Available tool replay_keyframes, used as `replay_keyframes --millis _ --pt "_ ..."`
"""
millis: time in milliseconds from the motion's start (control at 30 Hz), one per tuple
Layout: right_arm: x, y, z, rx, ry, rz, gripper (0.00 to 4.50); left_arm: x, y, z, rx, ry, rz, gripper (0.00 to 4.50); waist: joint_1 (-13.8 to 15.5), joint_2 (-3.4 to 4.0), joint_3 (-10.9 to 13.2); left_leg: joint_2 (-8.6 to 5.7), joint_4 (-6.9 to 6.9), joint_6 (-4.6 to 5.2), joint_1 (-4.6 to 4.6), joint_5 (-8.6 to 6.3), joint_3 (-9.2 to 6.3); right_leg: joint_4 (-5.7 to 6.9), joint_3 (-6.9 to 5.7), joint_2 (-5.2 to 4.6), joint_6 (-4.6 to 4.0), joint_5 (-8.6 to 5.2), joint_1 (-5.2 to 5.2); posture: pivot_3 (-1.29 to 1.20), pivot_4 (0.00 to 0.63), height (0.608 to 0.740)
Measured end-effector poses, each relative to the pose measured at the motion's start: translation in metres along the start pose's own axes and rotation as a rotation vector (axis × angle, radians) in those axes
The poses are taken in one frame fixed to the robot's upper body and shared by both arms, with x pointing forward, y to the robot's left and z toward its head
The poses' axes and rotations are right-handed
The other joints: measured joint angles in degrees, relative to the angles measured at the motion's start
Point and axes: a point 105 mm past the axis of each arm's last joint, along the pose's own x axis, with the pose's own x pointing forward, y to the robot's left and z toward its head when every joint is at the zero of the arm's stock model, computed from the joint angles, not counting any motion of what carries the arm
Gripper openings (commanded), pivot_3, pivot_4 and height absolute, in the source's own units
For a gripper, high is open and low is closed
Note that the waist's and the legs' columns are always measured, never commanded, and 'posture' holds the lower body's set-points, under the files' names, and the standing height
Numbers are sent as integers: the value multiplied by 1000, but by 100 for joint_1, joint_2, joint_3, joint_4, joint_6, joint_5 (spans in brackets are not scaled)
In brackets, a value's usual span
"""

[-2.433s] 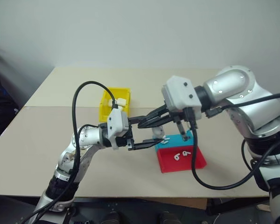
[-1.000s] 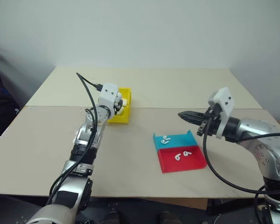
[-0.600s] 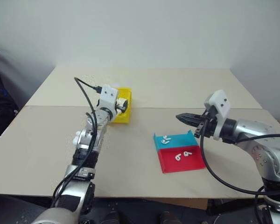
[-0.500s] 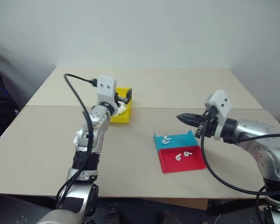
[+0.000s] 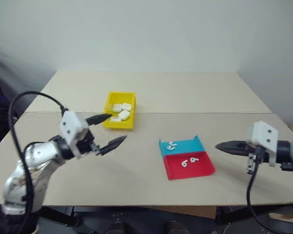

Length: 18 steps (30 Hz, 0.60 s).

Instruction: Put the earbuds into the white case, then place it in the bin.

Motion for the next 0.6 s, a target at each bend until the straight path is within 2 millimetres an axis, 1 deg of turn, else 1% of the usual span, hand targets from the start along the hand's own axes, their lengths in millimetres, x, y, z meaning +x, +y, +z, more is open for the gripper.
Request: replay_keyframes --millis 67,133,233,300,367,500,600 --pt "-10 4 -2 10 33 60 142 -15 -4 3 -19 28 -23 4464 1 0 0 1 2 0 0 0 1 1 0 -1 -21 -16 -1 0 150 740" --pt "-22 6 -3 11 55 97 142 -30 -5 0 -32 76 -27 4464 4 1 -1 2 1 0 8 0 2 -1 0 0 -29 -24 6 0 150 740" --pt "-36 4 -4 20 37 102 142 -54 -7 -8 -58 155 -3 4464 -10 0 0 3 0 -1 8 -1 7 -2 1 -1 -31 -26 2 0 150 740" --pt "-42 2 -4 16 29 97 142 -65 -8 -11 -63 190 12 4464 -3 0 0 3 0 -1 9 -1 7 -2 2 -2 -33 -27 2 0 150 740" --pt "-45 1 -6 20 28 97 142 -71 -8 -11 -63 203 18 4464 12 0 0 3 1 -1 13 -1 8 -1 1 -3 -34 -28 3 0 150 740" --pt "-46 -3 -4 -7 26 84 142 -74 -9 -10 -55 211 15 4464 14 1 0 3 0 -2 15 -1 13 -2 3 -5 -35 -28 3 0 150 740" --pt "-44 -5 -5 -37 37 78 142 -73 -10 -9 -44 207 5 4464 10 0 0 4 -3 -2 13 -2 15 -2 4 -4 -39 -31 -1 0 150 740"
